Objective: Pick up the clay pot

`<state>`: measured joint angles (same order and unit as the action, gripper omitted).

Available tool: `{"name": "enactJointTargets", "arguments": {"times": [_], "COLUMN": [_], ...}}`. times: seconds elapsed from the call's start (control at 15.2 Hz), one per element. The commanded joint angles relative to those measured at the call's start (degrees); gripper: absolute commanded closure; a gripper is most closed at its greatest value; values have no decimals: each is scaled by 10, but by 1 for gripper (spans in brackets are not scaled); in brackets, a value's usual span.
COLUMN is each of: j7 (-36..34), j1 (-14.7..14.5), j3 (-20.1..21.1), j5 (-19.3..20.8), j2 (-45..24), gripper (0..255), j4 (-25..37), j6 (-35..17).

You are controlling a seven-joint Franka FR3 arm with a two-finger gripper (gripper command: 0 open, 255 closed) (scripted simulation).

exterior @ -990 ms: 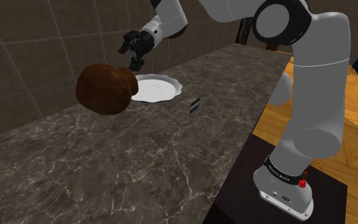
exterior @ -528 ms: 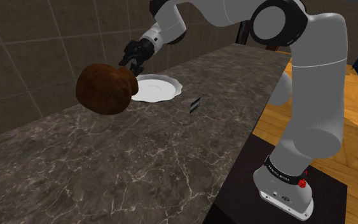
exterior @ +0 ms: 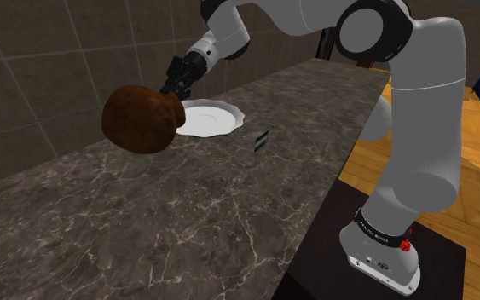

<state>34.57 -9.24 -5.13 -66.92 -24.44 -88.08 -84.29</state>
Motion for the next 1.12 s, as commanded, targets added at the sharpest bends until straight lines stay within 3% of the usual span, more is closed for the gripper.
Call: {"name": "enactJointTargets", "arguments": {"times": [0.0,1.06], "j7": [0,-81], "j1": [0,7], "j3": [0,1], "j5": [0,-6], "j2": [-1,22], "gripper": [255,255], "j4": [0,68], "j6": [-1,39]}}
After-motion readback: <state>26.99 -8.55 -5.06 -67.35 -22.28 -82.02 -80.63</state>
